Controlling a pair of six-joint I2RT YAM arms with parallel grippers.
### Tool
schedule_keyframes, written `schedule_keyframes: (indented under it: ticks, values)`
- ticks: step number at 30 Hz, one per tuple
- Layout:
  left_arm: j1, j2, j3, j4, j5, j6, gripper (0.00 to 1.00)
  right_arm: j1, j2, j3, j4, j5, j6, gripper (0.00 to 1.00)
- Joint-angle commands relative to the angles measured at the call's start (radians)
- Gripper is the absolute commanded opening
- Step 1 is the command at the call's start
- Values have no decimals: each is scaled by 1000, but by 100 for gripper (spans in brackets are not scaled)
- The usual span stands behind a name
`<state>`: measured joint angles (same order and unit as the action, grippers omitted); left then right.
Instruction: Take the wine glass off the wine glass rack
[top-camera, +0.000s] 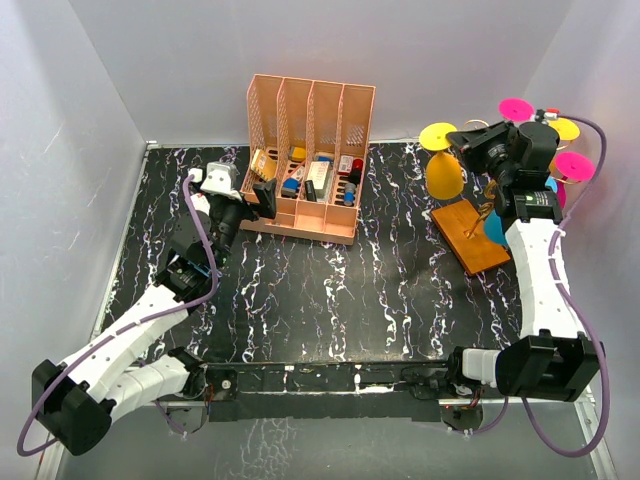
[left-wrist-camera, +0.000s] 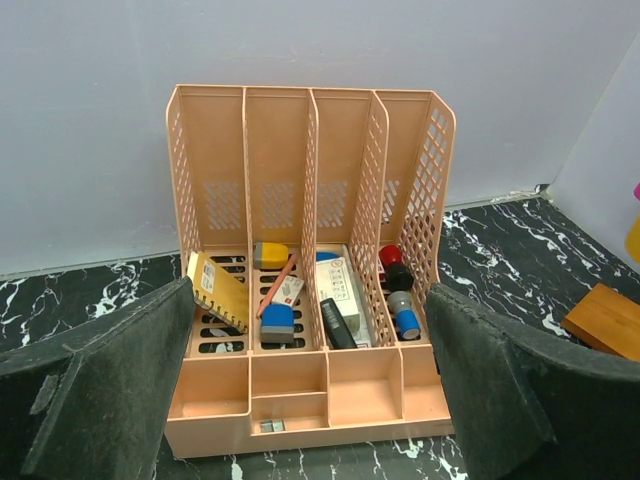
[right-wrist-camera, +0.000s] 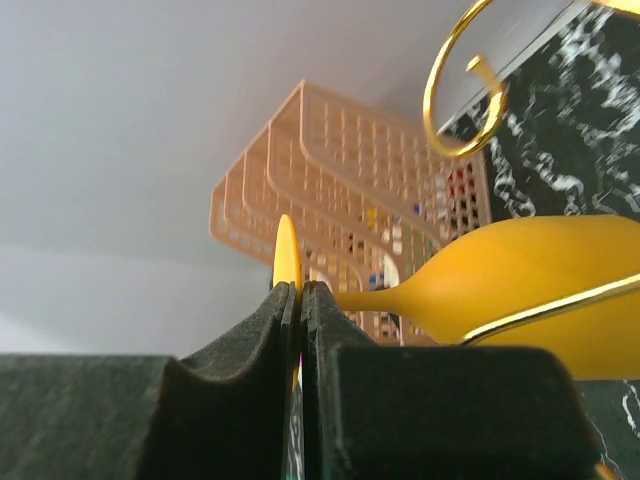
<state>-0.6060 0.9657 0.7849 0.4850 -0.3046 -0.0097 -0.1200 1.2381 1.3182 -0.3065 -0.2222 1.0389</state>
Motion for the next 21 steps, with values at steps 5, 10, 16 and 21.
schedule_keyframes:
  ticks: [5,10,16,21]
  values:
    - [-6,14,24,6,-8,12,97,0,-29,-24,256,-422,-177,8]
    - [-6,19,41,-23,-5,7,97,56,-25,-60,440,-582,-133,8]
    - [-6,50,75,-73,-17,3,97,182,9,-28,446,-657,-182,8]
    - [-7,108,111,-161,-80,-42,97,207,-13,-70,453,-663,-205,8]
